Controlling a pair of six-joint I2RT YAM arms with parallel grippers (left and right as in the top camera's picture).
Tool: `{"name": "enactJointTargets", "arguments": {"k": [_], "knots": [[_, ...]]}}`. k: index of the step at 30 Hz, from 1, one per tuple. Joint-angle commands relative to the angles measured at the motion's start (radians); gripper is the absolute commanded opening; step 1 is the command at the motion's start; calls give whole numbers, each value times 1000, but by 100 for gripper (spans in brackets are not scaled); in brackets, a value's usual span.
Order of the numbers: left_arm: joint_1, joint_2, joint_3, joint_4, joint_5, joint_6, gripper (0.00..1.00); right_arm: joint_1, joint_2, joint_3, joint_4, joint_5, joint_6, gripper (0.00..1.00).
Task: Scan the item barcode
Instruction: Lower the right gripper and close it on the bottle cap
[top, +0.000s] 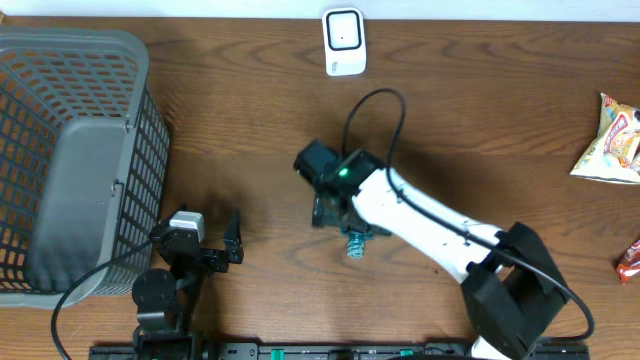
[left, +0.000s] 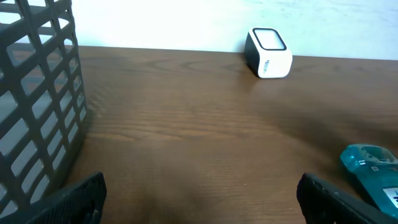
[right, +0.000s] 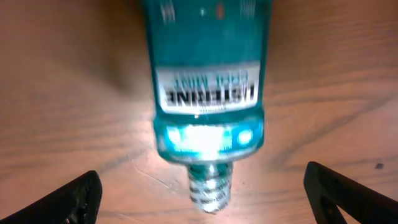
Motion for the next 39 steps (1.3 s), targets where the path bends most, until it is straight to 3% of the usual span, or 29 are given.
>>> {"name": "enactJointTargets", "arguments": {"k": [1, 7, 11, 12, 13, 18, 22, 28, 33, 39], "knots": [[0, -2, -27, -14, 6, 6, 98, 32, 18, -61, 5, 1, 19, 96], [0, -2, -27, -14, 6, 6, 98, 48, 18, -160, 98, 5, 17, 99], [0, -2, -27, -14, 6, 6, 98, 48, 18, -259, 265, -6, -87, 99], [0, -2, -27, -14, 6, 6, 98, 45, 18, -272, 287, -25, -101, 95], [0, -2, -27, -14, 6, 6, 98, 38, 18, -275, 295, -37, -114, 84], [0, -2, -27, -14, 6, 6, 98, 27, 18, -275, 299, -52, -133, 70], [0, -2, -27, -14, 6, 6, 98, 27, 18, -275, 299, -52, -136, 51], [0, -2, -27, -14, 6, 6, 98, 27, 17, -275, 298, -52, -135, 34], [0, -2, -27, -14, 6, 6, 98, 26, 15, -267, 292, -51, -155, 29], [0, -2, -27, -14, 6, 6, 98, -2, 15, -172, 145, -52, -194, 14]]}}
